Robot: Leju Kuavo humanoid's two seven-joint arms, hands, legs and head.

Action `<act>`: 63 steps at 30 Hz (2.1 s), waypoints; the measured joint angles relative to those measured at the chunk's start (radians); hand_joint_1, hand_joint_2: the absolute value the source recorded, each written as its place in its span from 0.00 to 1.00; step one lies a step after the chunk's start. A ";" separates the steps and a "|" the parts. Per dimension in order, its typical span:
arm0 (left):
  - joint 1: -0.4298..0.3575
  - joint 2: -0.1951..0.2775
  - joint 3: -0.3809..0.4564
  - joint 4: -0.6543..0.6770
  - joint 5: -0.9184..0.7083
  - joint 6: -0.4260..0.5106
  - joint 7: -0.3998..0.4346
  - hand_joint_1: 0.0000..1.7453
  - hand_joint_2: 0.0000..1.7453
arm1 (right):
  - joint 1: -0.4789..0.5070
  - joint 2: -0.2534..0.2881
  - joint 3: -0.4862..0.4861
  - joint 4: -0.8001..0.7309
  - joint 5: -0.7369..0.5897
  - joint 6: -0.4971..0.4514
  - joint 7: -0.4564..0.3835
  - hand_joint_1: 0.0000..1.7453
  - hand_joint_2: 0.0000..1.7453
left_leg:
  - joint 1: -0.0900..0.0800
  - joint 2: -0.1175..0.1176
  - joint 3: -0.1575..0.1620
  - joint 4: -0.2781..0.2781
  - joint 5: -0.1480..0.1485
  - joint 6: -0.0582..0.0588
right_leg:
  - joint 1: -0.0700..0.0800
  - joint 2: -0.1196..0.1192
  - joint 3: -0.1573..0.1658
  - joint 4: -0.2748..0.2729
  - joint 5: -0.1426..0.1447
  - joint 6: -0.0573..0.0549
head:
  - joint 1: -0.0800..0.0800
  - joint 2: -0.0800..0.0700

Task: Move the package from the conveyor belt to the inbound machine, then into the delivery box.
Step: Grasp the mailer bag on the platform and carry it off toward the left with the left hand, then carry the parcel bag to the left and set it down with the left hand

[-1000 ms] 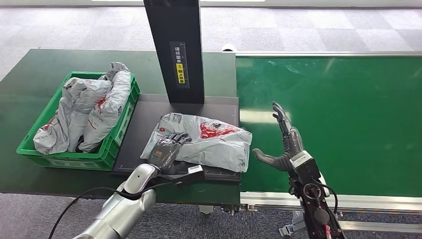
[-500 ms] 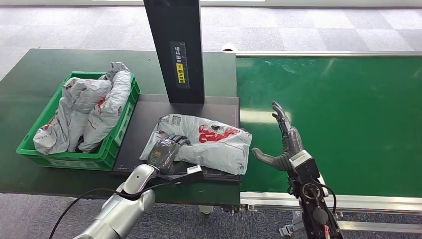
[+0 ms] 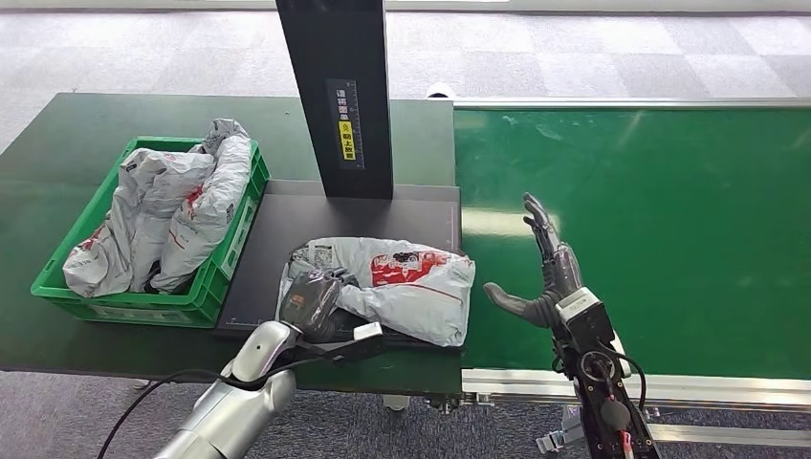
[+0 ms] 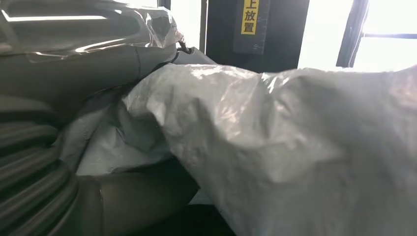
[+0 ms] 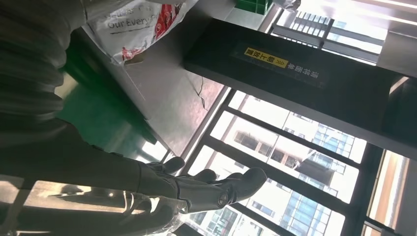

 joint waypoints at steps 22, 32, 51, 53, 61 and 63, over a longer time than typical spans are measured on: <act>0.020 0.004 0.010 -0.091 0.054 0.208 -0.076 0.85 1.00 | 0.005 -0.001 -0.008 0.000 -0.009 -0.010 0.000 0.00 1.00 | 0.000 0.000 0.000 0.000 0.000 0.000 | 0.000 0.000 -0.001 0.000 0.000 0.000 | 0.000 0.000; 0.079 -0.004 0.093 -0.300 0.065 0.307 -0.234 0.84 1.00 | 0.010 -0.006 -0.008 0.000 -0.024 -0.030 0.000 0.00 1.00 | 0.000 0.000 -0.001 0.000 0.000 0.000 | 0.000 0.000 -0.001 0.000 0.000 0.000 | 0.000 0.000; 0.103 -0.089 0.491 -0.576 -0.241 0.309 -0.246 0.85 1.00 | 0.034 -0.026 -0.010 -0.005 -0.038 -0.052 -0.004 0.00 1.00 | 0.000 0.001 -0.001 0.000 0.000 0.000 | 0.000 0.000 -0.002 0.000 0.000 0.000 | 0.000 0.000; 0.099 -0.085 0.523 -0.597 -0.276 0.309 -0.191 0.85 1.00 | 0.035 -0.028 -0.010 -0.005 -0.038 -0.053 -0.004 0.00 1.00 | 0.000 0.001 -0.001 0.000 0.000 0.000 | 0.000 0.000 -0.002 0.000 0.000 0.000 | 0.000 0.000; 0.081 -0.048 0.602 -0.609 -0.298 0.304 -0.059 0.84 1.00 | 0.038 -0.030 -0.015 -0.011 -0.037 -0.053 -0.004 0.00 1.00 | 0.000 0.001 -0.001 0.000 0.000 0.000 | 0.000 0.001 -0.002 0.000 0.000 0.000 | 0.000 0.000; 0.068 -0.027 0.619 -0.575 -0.299 0.305 -0.008 0.84 1.00 | 0.039 -0.030 -0.017 -0.017 -0.033 -0.051 0.000 0.00 1.00 | 0.000 0.001 -0.001 0.000 0.000 0.000 | 0.000 0.001 -0.002 0.000 0.000 0.000 | 0.000 0.000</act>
